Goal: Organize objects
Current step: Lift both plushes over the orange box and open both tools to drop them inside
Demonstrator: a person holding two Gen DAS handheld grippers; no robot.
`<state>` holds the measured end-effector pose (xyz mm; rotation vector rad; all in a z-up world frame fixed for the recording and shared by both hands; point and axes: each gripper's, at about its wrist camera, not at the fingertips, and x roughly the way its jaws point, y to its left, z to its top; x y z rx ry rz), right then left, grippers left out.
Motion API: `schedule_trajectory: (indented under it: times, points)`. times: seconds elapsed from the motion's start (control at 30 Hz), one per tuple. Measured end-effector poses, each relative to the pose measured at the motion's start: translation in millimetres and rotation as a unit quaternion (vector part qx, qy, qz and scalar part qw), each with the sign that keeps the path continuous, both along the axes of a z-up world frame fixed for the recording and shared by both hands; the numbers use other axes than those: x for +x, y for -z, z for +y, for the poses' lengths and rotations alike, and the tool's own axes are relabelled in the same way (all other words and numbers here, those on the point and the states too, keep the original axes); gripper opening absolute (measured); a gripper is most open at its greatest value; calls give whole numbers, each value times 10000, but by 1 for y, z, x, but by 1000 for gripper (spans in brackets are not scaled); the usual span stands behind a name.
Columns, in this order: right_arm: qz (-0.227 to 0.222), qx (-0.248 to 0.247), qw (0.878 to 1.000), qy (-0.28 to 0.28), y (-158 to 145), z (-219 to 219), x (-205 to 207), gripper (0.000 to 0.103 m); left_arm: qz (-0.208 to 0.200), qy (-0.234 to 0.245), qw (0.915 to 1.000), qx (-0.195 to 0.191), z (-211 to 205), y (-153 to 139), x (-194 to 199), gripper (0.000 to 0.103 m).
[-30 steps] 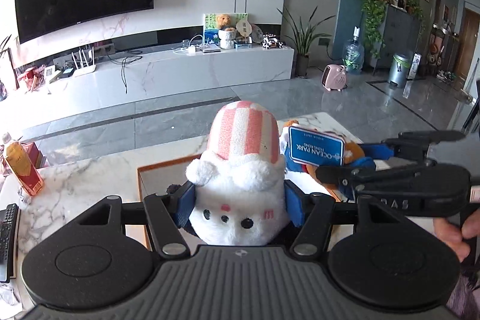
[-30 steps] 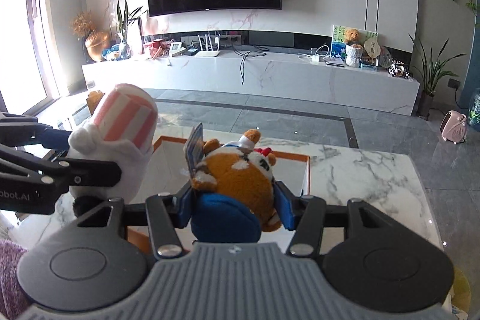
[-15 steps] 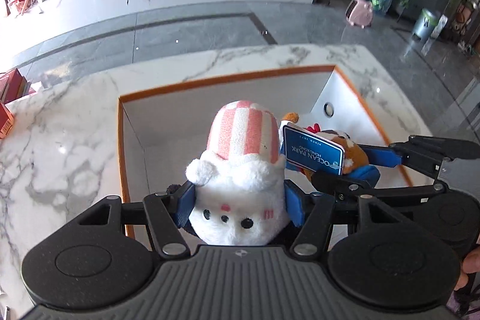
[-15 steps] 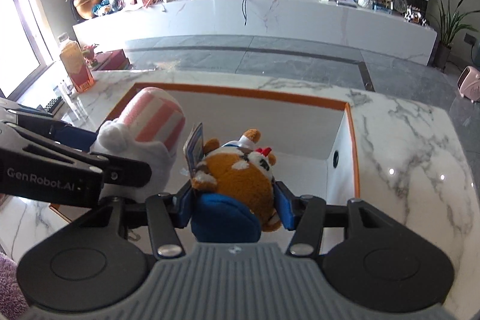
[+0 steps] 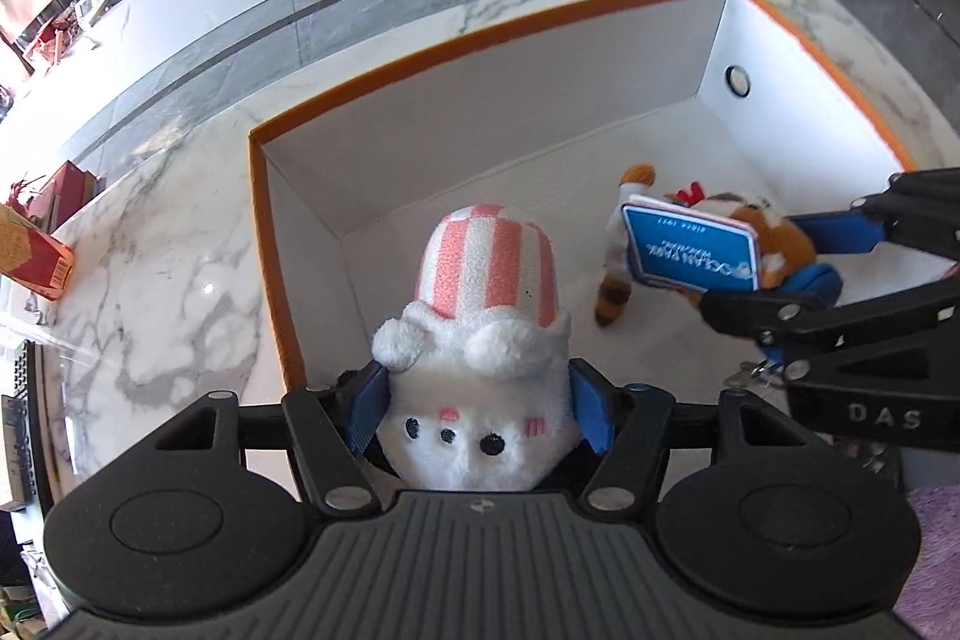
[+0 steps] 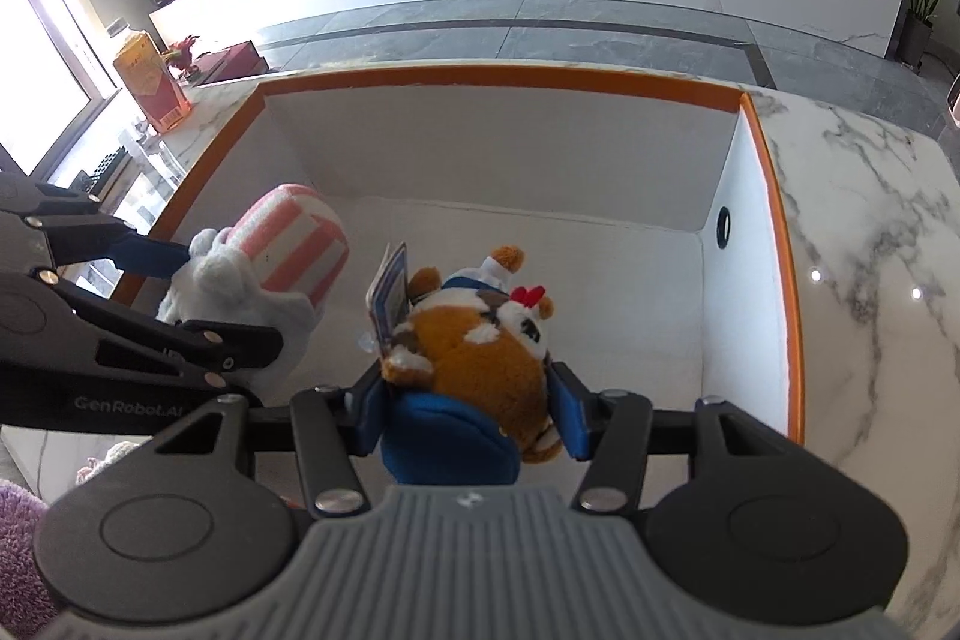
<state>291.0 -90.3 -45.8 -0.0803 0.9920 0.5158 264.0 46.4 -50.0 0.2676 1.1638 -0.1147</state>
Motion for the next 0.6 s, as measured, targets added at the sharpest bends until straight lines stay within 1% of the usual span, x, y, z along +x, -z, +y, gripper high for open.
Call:
schedule_trajectory:
  times: [0.13,0.33,0.43,0.5,0.6]
  points:
    - [118,40,9999,-7,2,4,3,57,44,-52,10000,-32,4,3,-1,75]
    - [235,103,9996,-90,4,14,2,57,57,106,9997,211,-2,7,-2,79]
    - [282,65,9995,-87,7,15,2,57,81,8,10000,45,3,9,-4,80]
    - [350,55,9993,-74,11,15,3,57,-18,-18,10000,36,7,7,-6,81]
    - [385,17,9992,-93,13,16,1,57,-47,-20,9997,-228,13,1,-10,82]
